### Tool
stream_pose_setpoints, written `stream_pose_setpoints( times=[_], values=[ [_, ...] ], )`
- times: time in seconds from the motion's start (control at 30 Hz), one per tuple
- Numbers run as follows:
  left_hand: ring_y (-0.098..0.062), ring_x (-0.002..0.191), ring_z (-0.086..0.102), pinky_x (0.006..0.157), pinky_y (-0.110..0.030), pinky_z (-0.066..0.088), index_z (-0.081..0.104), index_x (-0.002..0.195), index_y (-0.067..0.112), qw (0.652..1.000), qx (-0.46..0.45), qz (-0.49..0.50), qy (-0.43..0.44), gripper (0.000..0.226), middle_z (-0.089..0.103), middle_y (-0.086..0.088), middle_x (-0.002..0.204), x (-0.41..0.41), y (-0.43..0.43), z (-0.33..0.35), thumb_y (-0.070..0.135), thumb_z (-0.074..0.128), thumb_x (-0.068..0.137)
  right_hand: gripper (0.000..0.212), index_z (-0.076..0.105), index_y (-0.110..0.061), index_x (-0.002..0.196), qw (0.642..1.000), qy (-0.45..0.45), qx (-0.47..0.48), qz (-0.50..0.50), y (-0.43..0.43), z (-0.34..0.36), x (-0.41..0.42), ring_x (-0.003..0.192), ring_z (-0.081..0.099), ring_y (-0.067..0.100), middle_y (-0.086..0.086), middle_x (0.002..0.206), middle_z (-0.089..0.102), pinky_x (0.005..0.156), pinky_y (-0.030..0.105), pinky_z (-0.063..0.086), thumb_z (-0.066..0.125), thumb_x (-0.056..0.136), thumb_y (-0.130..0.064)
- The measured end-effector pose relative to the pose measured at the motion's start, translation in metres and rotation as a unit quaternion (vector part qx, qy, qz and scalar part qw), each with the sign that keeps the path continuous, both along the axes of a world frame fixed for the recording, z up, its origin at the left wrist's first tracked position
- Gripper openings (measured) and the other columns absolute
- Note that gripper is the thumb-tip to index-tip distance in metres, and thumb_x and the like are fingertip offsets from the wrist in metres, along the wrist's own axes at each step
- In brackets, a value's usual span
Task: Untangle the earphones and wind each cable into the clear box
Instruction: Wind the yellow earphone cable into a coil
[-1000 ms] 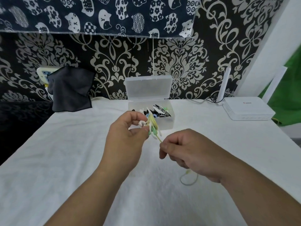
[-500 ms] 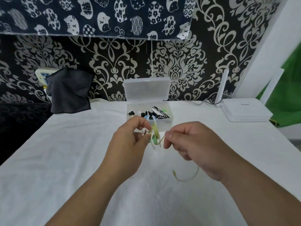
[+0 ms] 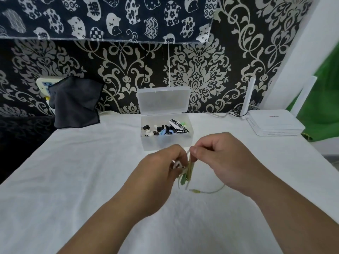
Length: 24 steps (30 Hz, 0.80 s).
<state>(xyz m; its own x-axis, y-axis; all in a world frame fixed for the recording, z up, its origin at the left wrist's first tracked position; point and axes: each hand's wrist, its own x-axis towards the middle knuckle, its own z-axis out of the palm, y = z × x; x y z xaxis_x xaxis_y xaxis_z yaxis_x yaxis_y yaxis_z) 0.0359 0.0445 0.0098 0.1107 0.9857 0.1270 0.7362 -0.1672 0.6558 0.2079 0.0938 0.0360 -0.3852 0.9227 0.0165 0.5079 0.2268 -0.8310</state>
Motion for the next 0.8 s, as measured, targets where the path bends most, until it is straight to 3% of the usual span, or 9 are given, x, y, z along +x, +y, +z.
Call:
stream_pose_setpoints(
  times=[0.13, 0.27, 0.33, 0.43, 0.5, 0.57, 0.63, 0.7, 0.8],
  values=[
    [0.002, 0.063, 0.058, 0.058, -0.009, 0.037, 0.055, 0.084, 0.034, 0.992, -0.059, -0.019, -0.111, 0.027, 0.062, 0.022, 0.066, 0.002, -0.002, 0.005, 0.011, 0.057, 0.097, 0.023, 0.072, -0.016, 0.07, 0.996, 0.006, 0.073, -0.059, 0.006, -0.001, 0.005, 0.046, 0.042, 0.004, -0.005, 0.05, 0.052, 0.048, 0.015, 0.035, 0.07, 0.09, -0.028],
    [-0.036, 0.067, 0.056, 0.065, -0.037, 0.041, 0.06, 0.085, 0.029, 0.964, -0.061, -0.017, -0.257, 0.027, 0.068, -0.003, 0.078, -0.001, 0.001, 0.006, 0.005, 0.059, 0.095, 0.024, 0.072, -0.014, 0.072, 0.993, 0.061, 0.009, -0.103, 0.012, -0.01, 0.008, 0.045, 0.039, 0.007, -0.007, 0.048, 0.046, 0.049, 0.022, 0.034, 0.069, 0.091, -0.029],
    [-0.041, 0.079, 0.062, 0.075, -0.044, 0.043, 0.061, 0.085, 0.025, 0.943, -0.045, 0.001, -0.331, 0.025, 0.069, -0.008, 0.095, -0.001, 0.003, 0.005, 0.002, 0.063, 0.092, 0.024, 0.074, -0.016, 0.075, 0.993, 0.058, -0.069, -0.078, 0.011, -0.016, 0.005, 0.047, 0.037, 0.011, -0.003, 0.055, 0.045, 0.051, 0.027, 0.03, 0.065, 0.094, -0.028],
    [-0.032, 0.078, 0.065, 0.091, -0.058, 0.049, 0.064, 0.084, 0.023, 0.918, -0.018, 0.069, -0.389, 0.016, 0.068, -0.011, 0.096, -0.002, 0.006, 0.004, 0.008, 0.067, 0.081, 0.027, 0.074, -0.016, 0.078, 0.988, 0.045, -0.147, -0.007, 0.003, -0.022, -0.003, 0.048, 0.031, 0.012, -0.002, 0.06, 0.041, 0.05, 0.026, 0.025, 0.058, 0.099, -0.022],
    [-0.028, 0.077, 0.066, 0.09, -0.061, 0.05, 0.065, 0.083, 0.025, 0.921, 0.011, 0.121, -0.371, 0.022, 0.068, -0.007, 0.093, -0.005, 0.01, -0.001, 0.004, 0.068, 0.085, 0.028, 0.074, -0.015, 0.081, 0.985, 0.031, -0.167, 0.029, -0.002, -0.022, -0.006, 0.05, 0.032, 0.014, -0.003, 0.06, 0.042, 0.051, 0.026, 0.025, 0.055, 0.1, -0.021],
    [-0.021, 0.074, 0.07, 0.078, -0.04, 0.057, 0.064, 0.083, 0.027, 0.932, 0.028, 0.157, -0.327, 0.024, 0.068, -0.002, 0.095, -0.009, 0.012, -0.003, 0.003, 0.067, 0.088, 0.027, 0.075, -0.016, 0.083, 0.983, 0.01, -0.172, 0.057, -0.004, -0.018, -0.006, 0.052, 0.036, 0.015, -0.006, 0.06, 0.044, 0.052, 0.025, 0.029, 0.054, 0.1, -0.02],
    [-0.016, 0.062, 0.066, 0.053, -0.017, 0.045, 0.062, 0.084, 0.027, 0.946, 0.03, 0.165, -0.277, 0.023, 0.068, -0.002, 0.092, -0.008, 0.011, -0.001, 0.005, 0.066, 0.09, 0.026, 0.076, -0.016, 0.085, 0.982, 0.004, -0.175, 0.074, -0.005, -0.015, -0.006, 0.052, 0.038, 0.012, -0.01, 0.057, 0.044, 0.052, 0.021, 0.033, 0.054, 0.1, -0.02],
    [-0.01, 0.044, 0.047, 0.042, -0.014, 0.032, 0.06, 0.083, 0.028, 0.96, 0.03, 0.16, -0.228, 0.023, 0.064, -0.005, 0.08, -0.008, 0.011, -0.003, 0.007, 0.065, 0.09, 0.025, 0.076, -0.015, 0.086, 0.98, 0.008, -0.179, 0.082, -0.006, -0.012, -0.006, 0.052, 0.04, 0.011, -0.012, 0.055, 0.044, 0.053, 0.02, 0.035, 0.056, 0.1, -0.021],
    [-0.008, 0.046, 0.035, 0.043, -0.016, 0.03, 0.057, 0.085, 0.033, 0.977, 0.037, 0.143, -0.155, 0.022, 0.057, -0.004, 0.067, -0.01, 0.011, -0.008, 0.012, 0.063, 0.092, 0.024, 0.075, -0.014, 0.083, 0.982, 0.009, -0.173, 0.079, -0.005, -0.009, -0.004, 0.054, 0.04, 0.013, -0.008, 0.056, 0.043, 0.055, 0.024, 0.035, 0.058, 0.099, -0.02]
  ],
)
